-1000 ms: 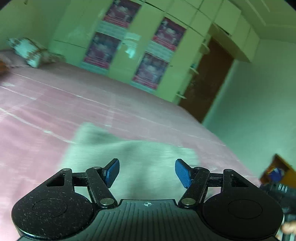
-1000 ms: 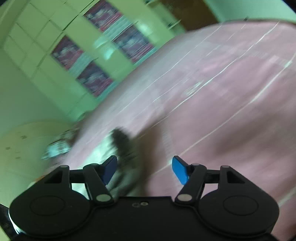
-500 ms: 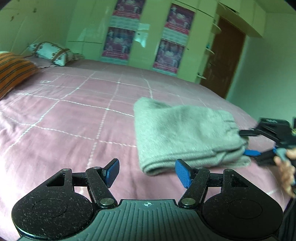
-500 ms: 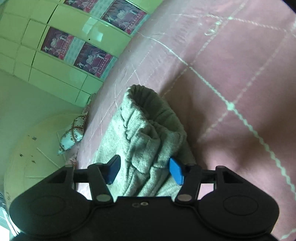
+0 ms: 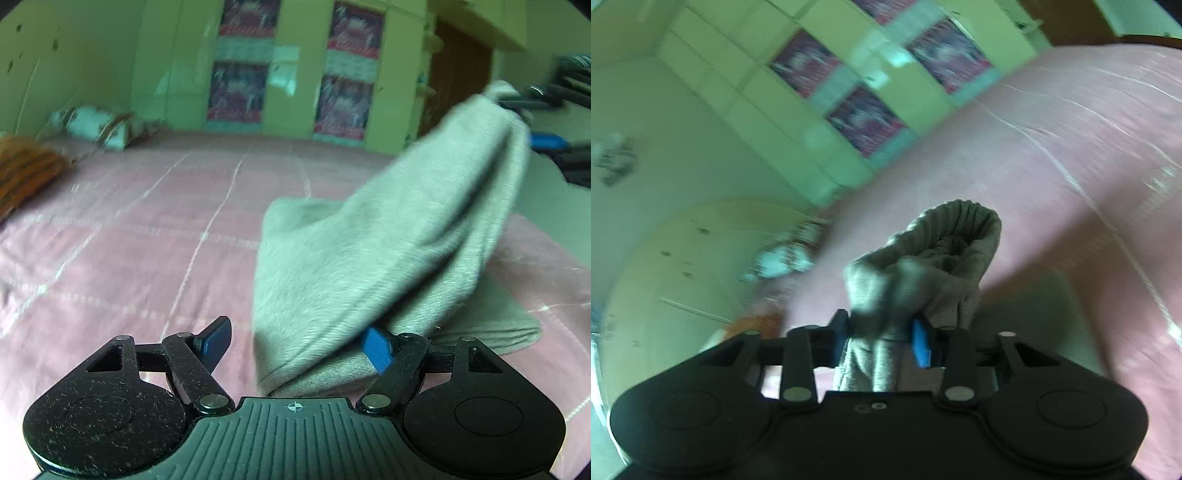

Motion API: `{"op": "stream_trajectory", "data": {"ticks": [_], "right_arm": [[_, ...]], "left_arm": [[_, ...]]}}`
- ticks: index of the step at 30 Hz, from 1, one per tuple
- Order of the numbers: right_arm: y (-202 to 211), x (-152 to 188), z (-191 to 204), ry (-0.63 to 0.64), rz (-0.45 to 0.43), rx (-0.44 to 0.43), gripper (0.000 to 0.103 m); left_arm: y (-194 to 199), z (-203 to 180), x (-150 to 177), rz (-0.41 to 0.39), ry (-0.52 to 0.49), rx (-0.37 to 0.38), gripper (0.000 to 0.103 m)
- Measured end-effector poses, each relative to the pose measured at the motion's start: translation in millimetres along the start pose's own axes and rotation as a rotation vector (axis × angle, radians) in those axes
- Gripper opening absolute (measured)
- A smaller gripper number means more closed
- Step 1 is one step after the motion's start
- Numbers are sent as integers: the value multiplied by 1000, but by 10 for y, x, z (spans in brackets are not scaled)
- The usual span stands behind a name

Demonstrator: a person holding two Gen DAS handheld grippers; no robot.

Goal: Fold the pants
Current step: 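Open the left tool to release the pants while the right tool grasps the pants end, then fold the held end over the pants with the right tool and open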

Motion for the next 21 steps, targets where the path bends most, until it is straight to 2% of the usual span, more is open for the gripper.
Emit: {"op": "stream_trajectory", "data": {"ticks": [3, 5, 7, 9, 11, 13, 14, 16, 17, 19, 20, 21], "right_arm": [[-34, -95, 221, 90, 1, 12, 22], [-70, -82, 221, 112, 4, 42, 22], [-50, -53, 121, 86, 0, 51, 22], [-11, -32, 70, 67, -13, 48, 22], [39, -19, 5, 51, -22, 57, 22], [150, -29, -109, 0, -53, 34, 22], [213, -32, -184, -22, -69, 25, 22], [293, 13, -368, -50, -67, 17, 21], [300, 85, -507, -76, -53, 33, 21], [199, 294, -856, -100, -19, 119, 21], [68, 415, -1129, -161, 30, 192, 21], [-66, 533, -1452, -286, 107, 238, 22]], "left_arm": [[235, -27, 103, -70, 17, 36, 77], [245, -63, 209, -56, 3, 44, 78], [154, -125, 281, -5, -38, 20, 78], [72, -114, 313, 25, -22, -15, 78], [-16, -83, 268, 27, 26, -76, 78], [-38, 72, 245, -6, 116, -117, 78], [-42, 171, 254, -15, 164, -145, 79], [-57, 324, 301, -7, 245, -107, 83], [-54, 322, 331, 1, 239, -113, 83], [-64, 271, 382, 9, 207, -134, 83], [-70, 251, 396, 9, 200, -139, 83], [-68, 225, 401, 11, 194, -147, 83]]}}
Point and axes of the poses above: each gripper's, at about its wrist camera, not at the fingertips, and y roughly against the way its jaws point, z to its left, x to its underside, the point moved 1 cm from there along -y, roughly the way its jaws point, and after that the axes turned 7 degrees about z, right-handed, at the moved point
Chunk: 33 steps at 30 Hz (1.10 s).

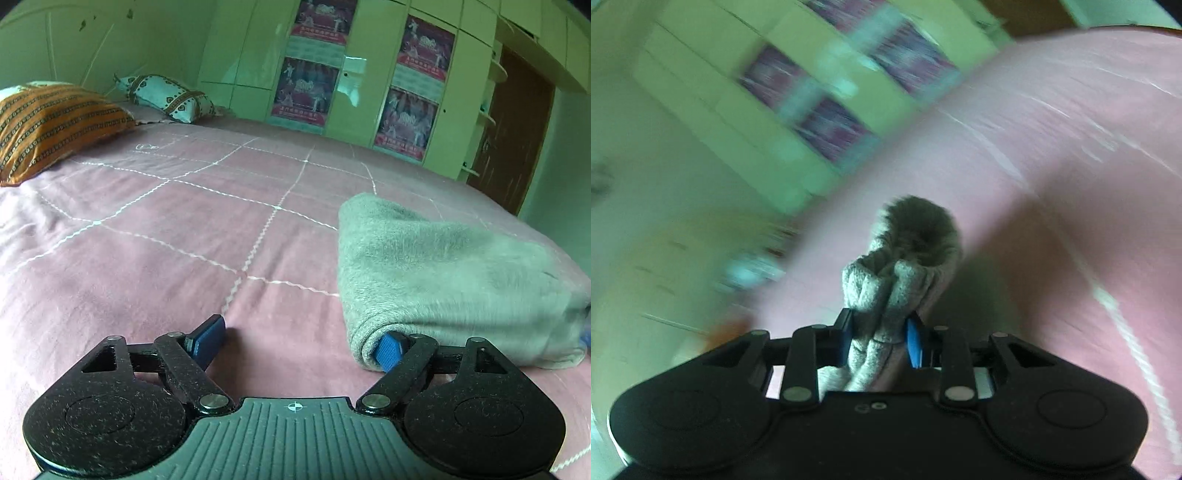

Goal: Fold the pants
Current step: 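Fold the held end over the pants with the right tool and open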

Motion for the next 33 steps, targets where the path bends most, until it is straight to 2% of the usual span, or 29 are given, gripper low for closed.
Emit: {"op": "stream_trajectory", "data": {"ticks": [1, 2, 5, 6, 7, 8, 9, 11, 13, 14, 16, 17, 18, 19, 20, 25, 30, 33], "right_arm": [[-62, 23, -223, -93, 18, -73, 22], [-20, 31, -303, -122, 2, -125, 22], [73, 7, -169, -75, -8, -111, 32], [67, -11, -131, -63, -6, -101, 39], [43, -29, -113, -60, 0, -99, 50], [11, -35, -82, -54, 9, -85, 48], [-12, -53, -23, -28, 19, -44, 34], [79, -34, 147, 55, -31, -42, 19], [303, -29, 288, 113, -108, -129, 19], [356, -19, 317, 136, -124, -140, 19], [264, 5, 232, 161, -98, -73, 19], [118, 2, 78, 115, -31, -6, 19], [13, 0, -73, 54, 15, 2, 19], [27, 10, -173, 9, 2, -43, 19], [60, 25, -168, 13, -8, -51, 20], [123, -3, -5, 85, -17, -11, 30], [366, 121, 41, 161, -75, 27, 30], [532, 62, 12, 146, -122, 11, 33]], "left_arm": [[22, 9, 20, 1, -2, -1, 83], [22, 14, 15, 1, -4, 0, 83], [-9, 13, 0, 0, -5, -7, 83], [-7, 16, -7, -1, -5, -9, 83], [-22, 33, -18, -1, -4, -8, 83], [-53, 56, -44, 0, -3, -6, 83], [-43, 61, -46, 1, -1, -5, 83], [-69, 73, -46, 0, 2, -3, 83], [-81, 68, -41, -6, -4, -6, 83], [-81, 58, -34, -7, -7, -8, 83], [-99, 49, -29, -5, -16, -11, 84], [-107, 44, -26, -4, -22, -10, 85], [-107, 38, -25, -3, -25, -10, 85], [-106, 38, -25, -2, -24, -10, 85], [-105, 40, -26, -1, -22, -10, 85], [-107, 47, -32, 4, -21, -7, 85], [10, 78, -64, 34, -15, 12, 85], [158, 154, -72, 43, 9, 24, 85]]}}
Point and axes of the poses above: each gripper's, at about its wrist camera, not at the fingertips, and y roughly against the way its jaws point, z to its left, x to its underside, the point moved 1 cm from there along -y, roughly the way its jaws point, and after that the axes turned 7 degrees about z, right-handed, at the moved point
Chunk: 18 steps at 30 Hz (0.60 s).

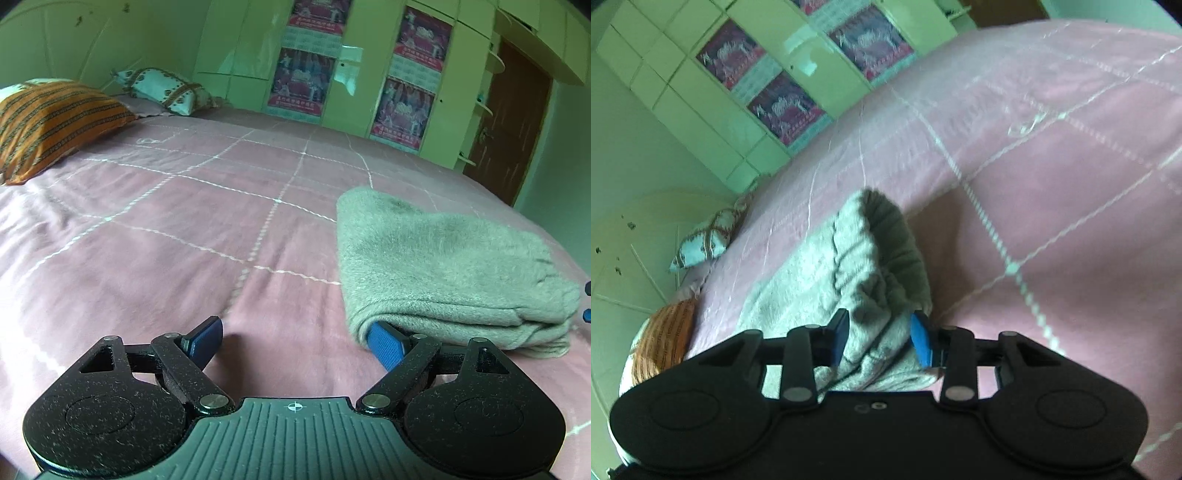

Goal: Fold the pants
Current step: 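Fold the held end over the pants with the right tool and open, then grasp the edge of the folded stack with the right tool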

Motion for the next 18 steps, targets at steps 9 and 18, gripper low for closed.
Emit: {"op": "stream_trajectory", "data": {"ticks": [9, 18], "right_arm": [[35, 20, 17, 78, -27, 0, 50], [-143, -110, 713, 321, -22, -24, 29]], "left_arm": [[106, 242, -100, 8, 46, -80, 85], [-61, -128, -887, -76, -54, -15, 85]]}}
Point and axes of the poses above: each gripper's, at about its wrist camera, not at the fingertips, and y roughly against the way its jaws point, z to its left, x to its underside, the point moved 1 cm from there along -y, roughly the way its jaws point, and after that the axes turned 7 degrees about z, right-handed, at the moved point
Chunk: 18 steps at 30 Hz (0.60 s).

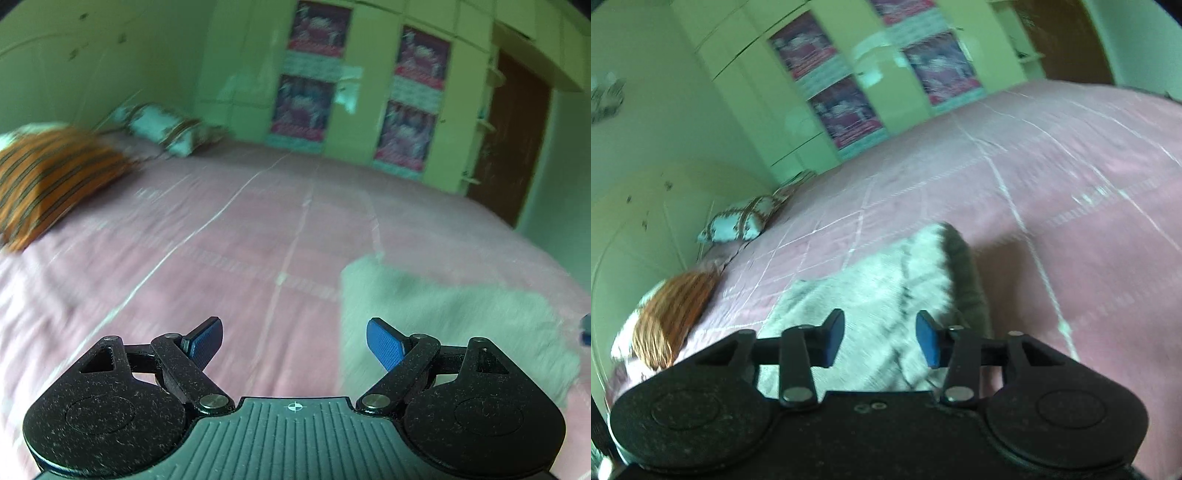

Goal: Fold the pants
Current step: 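Grasp the edge of the folded stack with the right tool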

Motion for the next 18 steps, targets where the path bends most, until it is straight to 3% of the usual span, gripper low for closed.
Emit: {"op": "stream_trajectory", "data": {"ticks": [7, 11, 12, 16, 18], "right_arm": [[-374, -294, 142, 67, 14, 26, 26], [-669, -289, -28, 64, 96, 100, 26], [-727, -267, -86, 63, 128, 129, 17], [-683, -184, -239, 56, 116, 97, 13], [-644, -186, -220, 66, 92, 85, 13]], "left_arm": [[-618, -532, -456, 80, -102, 133, 85], [-1000, -681, -545, 130, -106, 152, 85], [-1084, -682, -589, 135, -100, 159, 85], [-1601, -667, -613, 281, -147, 82, 85], [-1771, -525, -601, 275, -111, 35, 85]]}}
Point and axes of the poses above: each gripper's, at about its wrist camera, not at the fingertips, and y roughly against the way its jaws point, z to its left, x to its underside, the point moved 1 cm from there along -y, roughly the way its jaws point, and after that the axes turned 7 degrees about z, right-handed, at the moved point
